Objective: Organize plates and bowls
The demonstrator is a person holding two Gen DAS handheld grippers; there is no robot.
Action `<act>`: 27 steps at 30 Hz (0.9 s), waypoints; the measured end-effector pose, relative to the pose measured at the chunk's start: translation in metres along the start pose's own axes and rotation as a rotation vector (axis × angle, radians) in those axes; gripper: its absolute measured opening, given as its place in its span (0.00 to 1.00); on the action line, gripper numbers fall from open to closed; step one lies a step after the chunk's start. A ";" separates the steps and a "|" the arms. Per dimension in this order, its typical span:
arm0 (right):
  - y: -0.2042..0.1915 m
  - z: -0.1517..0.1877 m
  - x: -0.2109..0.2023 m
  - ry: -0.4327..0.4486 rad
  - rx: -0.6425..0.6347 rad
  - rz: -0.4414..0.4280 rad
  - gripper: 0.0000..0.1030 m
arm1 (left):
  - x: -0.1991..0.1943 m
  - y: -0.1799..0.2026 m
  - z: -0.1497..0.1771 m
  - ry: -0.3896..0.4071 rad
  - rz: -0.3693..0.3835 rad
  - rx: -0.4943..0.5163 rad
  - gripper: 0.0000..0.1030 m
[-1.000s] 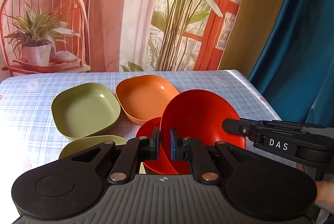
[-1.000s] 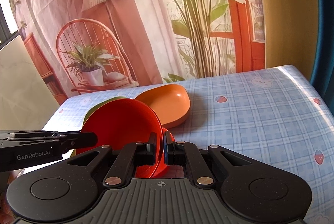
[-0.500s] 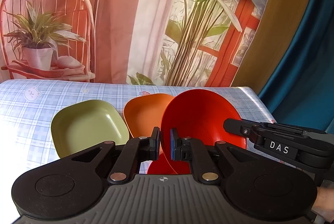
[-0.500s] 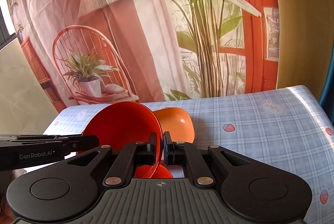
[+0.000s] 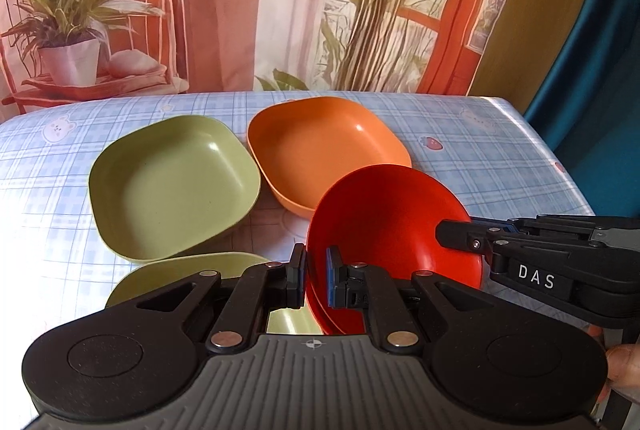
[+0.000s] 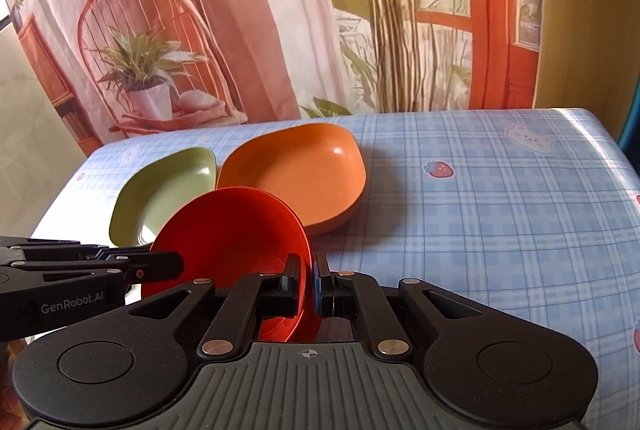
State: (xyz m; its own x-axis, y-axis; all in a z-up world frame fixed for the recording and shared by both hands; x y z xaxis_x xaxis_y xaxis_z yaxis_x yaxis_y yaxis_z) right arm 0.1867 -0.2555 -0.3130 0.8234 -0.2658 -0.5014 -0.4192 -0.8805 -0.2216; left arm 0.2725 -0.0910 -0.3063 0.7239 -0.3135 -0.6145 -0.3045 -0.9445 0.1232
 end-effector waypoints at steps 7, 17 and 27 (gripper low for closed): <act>-0.001 0.003 0.000 0.016 -0.050 0.024 0.07 | 0.001 0.002 0.003 0.005 -0.010 0.013 0.11; 0.000 -0.001 -0.010 0.048 -0.077 0.047 0.19 | -0.006 0.002 -0.005 0.035 -0.040 0.037 0.17; 0.001 -0.008 -0.042 0.123 -0.042 0.063 0.83 | -0.044 0.002 -0.019 0.107 -0.043 0.050 0.66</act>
Point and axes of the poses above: each gripper's, at about its wrist camera, not at the fingertips, and x roughly the way its jaws point, y to its right, z to its underside, the point moved 10 cm from there along x, roughly the way its jaws point, and after that the axes turned 12 degrees about y, right-handed, at the moved point
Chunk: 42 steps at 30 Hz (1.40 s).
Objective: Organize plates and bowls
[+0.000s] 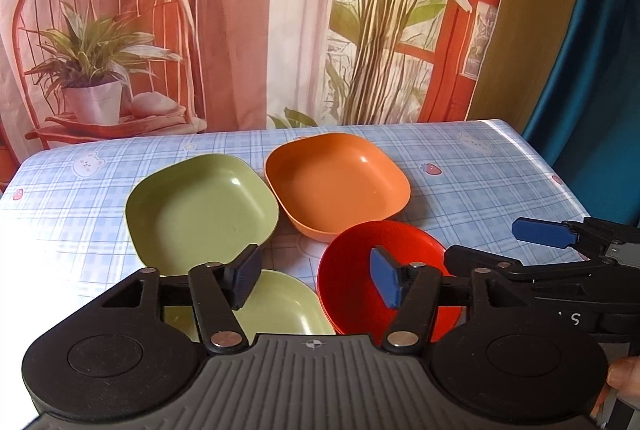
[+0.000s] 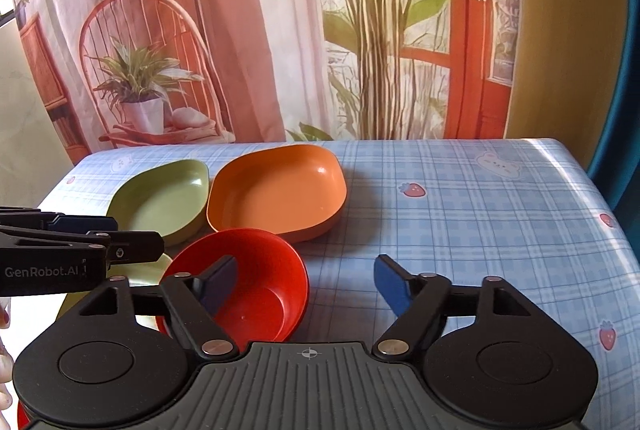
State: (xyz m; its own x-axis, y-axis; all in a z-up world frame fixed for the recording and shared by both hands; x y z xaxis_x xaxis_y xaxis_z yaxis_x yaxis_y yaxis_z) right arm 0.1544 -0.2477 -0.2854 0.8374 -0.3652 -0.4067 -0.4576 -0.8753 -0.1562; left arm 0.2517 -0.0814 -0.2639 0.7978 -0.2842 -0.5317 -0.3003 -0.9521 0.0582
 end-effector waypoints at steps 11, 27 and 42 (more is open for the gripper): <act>0.002 -0.003 -0.041 0.092 0.076 0.054 1.00 | -0.048 -0.010 -0.006 0.067 -0.013 -0.013 0.91; -0.041 0.026 -0.074 0.071 -0.001 -0.005 1.00 | -0.098 -0.038 0.013 0.101 -0.032 -0.007 0.91; -0.068 0.069 -0.080 -0.033 0.002 -0.078 1.00 | -0.116 -0.058 0.058 0.047 -0.085 -0.039 0.91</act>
Point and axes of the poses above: each gripper's, at about its wrist camera, not at the fingertips, and x roughly the way its jaws point, y to its right, z to its underside, the point moved 10 cm from there along x, roughly the way its jaws point, and after that the axes turned 12 degrees about y, right-handed, at the moved point
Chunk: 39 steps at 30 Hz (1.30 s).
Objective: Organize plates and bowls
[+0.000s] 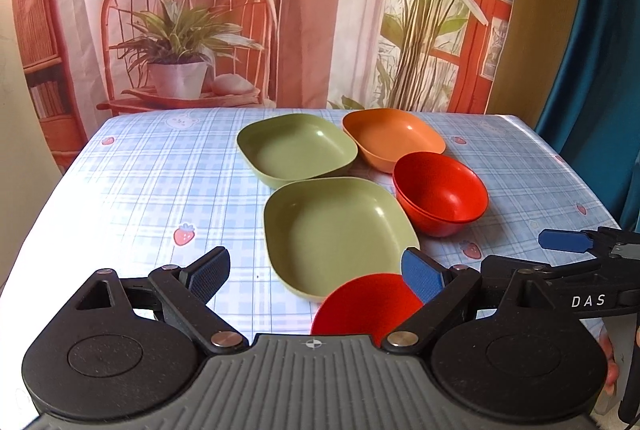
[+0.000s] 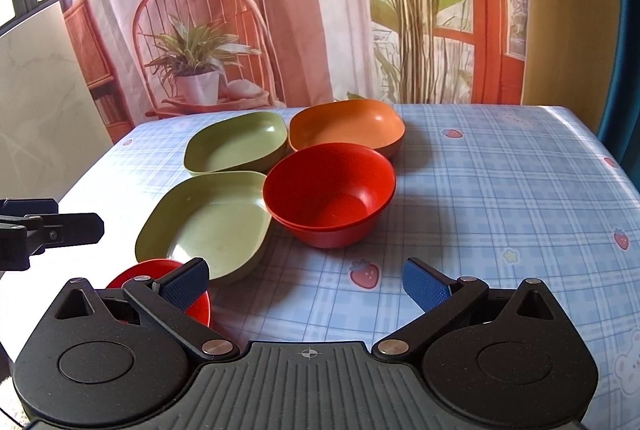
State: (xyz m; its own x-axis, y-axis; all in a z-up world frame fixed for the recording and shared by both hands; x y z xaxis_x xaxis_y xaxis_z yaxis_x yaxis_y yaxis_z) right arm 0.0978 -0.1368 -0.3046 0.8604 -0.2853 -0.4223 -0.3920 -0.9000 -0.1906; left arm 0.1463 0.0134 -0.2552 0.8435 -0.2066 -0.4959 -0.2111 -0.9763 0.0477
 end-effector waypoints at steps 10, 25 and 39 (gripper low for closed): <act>-0.013 0.021 0.008 -0.084 0.015 -0.054 0.93 | -0.001 -0.011 0.031 -0.069 -0.014 -0.067 0.88; -0.037 0.045 0.019 -0.176 0.010 -0.141 0.58 | 0.013 -0.011 0.076 -0.181 -0.003 -0.161 0.42; -0.041 0.049 0.022 -0.190 0.024 -0.180 0.35 | 0.016 -0.004 0.077 -0.186 0.035 -0.173 0.27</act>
Point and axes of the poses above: each gripper's, at about its wrist camera, not at the fingertips, and x roughly the way its jaws point, y to its right, z to its underside, the point moved 10 cm from there along x, roughly the way its jaws point, and after that the axes turned 12 degrees about y, right-handed, at the moved point
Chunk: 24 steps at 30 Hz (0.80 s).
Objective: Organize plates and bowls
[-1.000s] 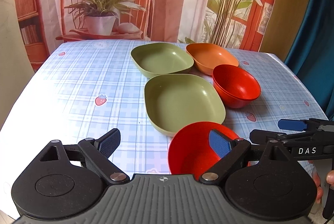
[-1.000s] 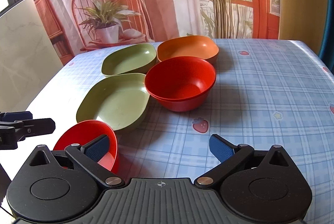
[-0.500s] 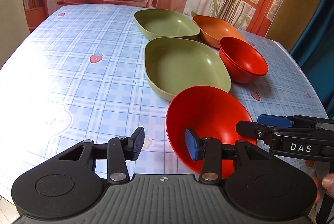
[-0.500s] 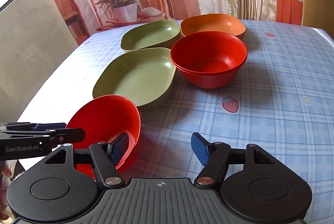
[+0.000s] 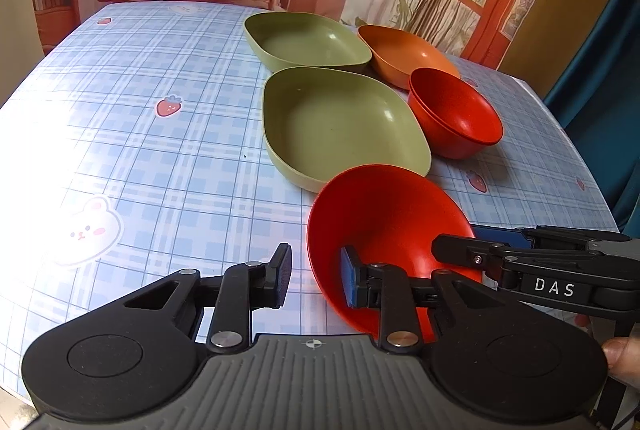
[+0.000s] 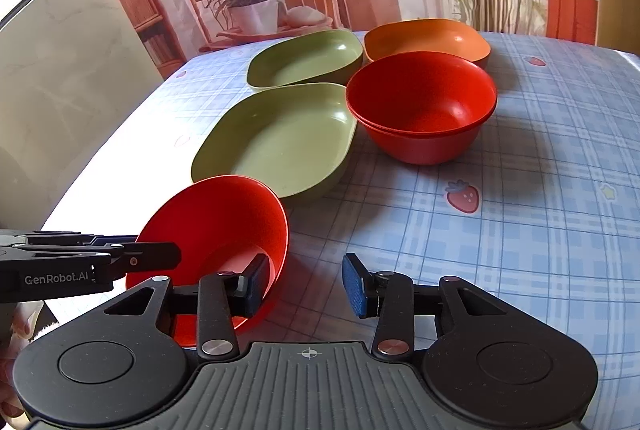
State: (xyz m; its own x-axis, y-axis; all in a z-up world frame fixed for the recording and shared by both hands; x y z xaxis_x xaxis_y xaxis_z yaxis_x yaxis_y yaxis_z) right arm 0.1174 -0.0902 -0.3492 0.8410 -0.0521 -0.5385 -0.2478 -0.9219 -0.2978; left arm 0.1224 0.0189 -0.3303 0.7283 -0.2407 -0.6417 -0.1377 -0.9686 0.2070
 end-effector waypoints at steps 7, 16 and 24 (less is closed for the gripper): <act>-0.002 0.000 -0.001 -0.001 0.003 -0.021 0.10 | 0.000 0.009 -0.001 0.004 0.035 0.020 0.21; -0.002 -0.001 -0.002 0.009 0.003 -0.022 0.06 | -0.001 0.013 0.000 0.008 0.053 0.032 0.17; -0.001 -0.002 -0.003 0.015 0.007 -0.017 0.06 | -0.001 0.015 -0.002 0.012 0.057 0.036 0.17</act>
State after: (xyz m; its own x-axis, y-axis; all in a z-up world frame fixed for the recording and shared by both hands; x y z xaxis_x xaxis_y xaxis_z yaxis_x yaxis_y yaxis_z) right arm 0.1157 -0.0896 -0.3455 0.8521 -0.0425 -0.5216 -0.2371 -0.9199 -0.3124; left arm 0.1204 0.0050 -0.3250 0.7264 -0.2951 -0.6207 -0.2034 -0.9550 0.2160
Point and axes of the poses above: each gripper's, at about its wrist camera, not at the fingertips, and x roughly the way its jaws point, y to its right, z to its underside, the point moved 10 cm from there along x, roughly the way its jaws point, and after that the axes turned 12 degrees about y, right-handed, at the moved point
